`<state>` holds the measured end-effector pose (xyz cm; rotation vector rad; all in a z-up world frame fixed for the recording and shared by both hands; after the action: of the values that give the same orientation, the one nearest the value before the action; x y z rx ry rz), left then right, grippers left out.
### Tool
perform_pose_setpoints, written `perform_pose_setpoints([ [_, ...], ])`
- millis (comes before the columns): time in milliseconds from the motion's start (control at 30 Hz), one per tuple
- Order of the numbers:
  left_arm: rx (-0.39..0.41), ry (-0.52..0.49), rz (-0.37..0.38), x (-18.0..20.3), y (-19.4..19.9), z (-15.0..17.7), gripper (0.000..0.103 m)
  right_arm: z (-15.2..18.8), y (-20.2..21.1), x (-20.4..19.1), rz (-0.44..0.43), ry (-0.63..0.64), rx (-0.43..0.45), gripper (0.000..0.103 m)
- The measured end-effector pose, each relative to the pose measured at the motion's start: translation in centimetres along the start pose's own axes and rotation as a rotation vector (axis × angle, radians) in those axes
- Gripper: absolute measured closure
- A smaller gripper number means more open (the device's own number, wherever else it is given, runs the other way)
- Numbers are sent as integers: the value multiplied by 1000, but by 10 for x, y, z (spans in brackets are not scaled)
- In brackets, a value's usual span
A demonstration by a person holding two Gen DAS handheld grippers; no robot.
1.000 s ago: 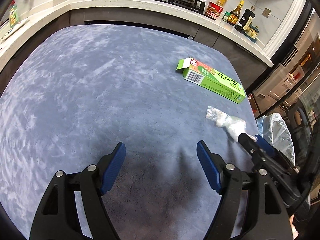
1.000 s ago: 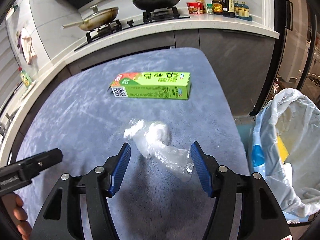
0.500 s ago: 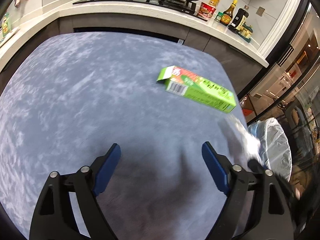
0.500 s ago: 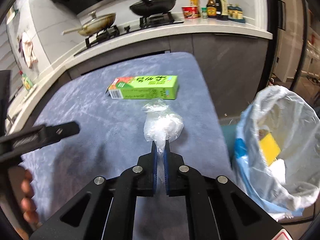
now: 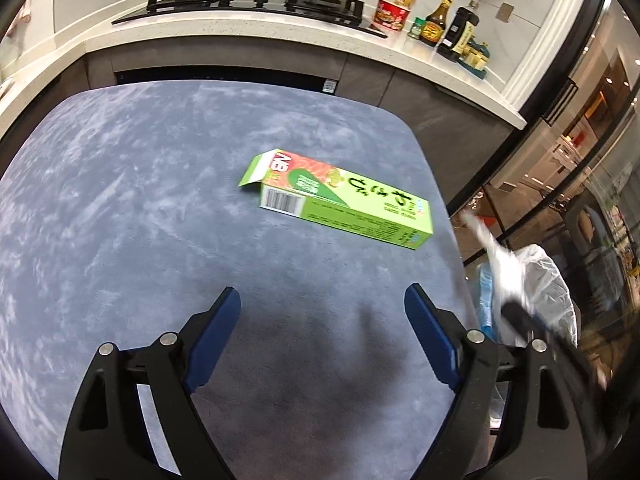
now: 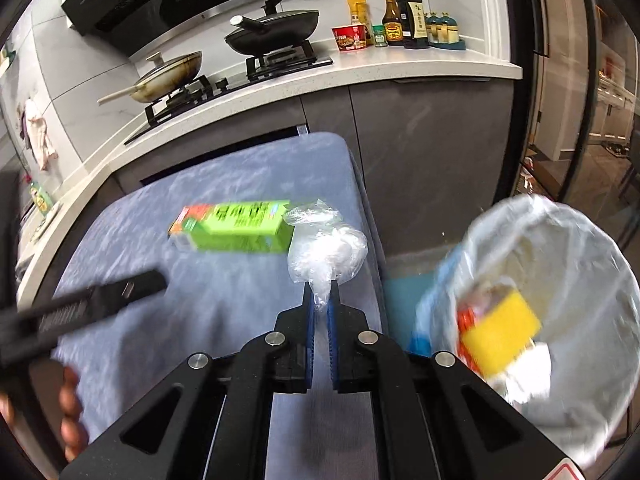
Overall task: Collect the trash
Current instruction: 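Grasp the clear plastic wrap with the right tool while the left tool grasps the green box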
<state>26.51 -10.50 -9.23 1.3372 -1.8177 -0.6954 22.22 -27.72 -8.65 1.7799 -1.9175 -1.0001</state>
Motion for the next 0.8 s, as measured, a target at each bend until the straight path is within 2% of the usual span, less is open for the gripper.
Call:
perform_pose_setpoints([
  [300,16,38,-49,-32,-8,-17,23,-51,-81,-10,-23,36,-21,97],
  [400,16,51,-54,-39,-12,-21,23,-60,-101,-15,-36,49,-36,97],
  [500,10,60,-66,-47,-19,-23,23,-58,-120,-26,-81,70,-94,97],
  [600,1,80,-67,-55,-21,-22,23,-45,-110,-39,-135,100,-119,96],
  [700,0,104,-53,-59,-18,-21,23,-12,-76,-72,-236,162,-144,96],
  [800,9,120,-28,-55,-12,-21,20,13,-48,-90,-267,188,-137,97],
])
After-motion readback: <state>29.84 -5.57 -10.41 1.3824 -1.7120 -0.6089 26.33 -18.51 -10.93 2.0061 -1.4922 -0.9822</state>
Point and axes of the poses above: each gripper's, at about its wrist camera, not at the fingertips, and y roughly against the way its jaws point, x to its right, z to its underside, the point moved 9 cm from there along -y, roughly the way its jaws point, and after that the axes turned 2 degrees about x, right-handed, at the moved point
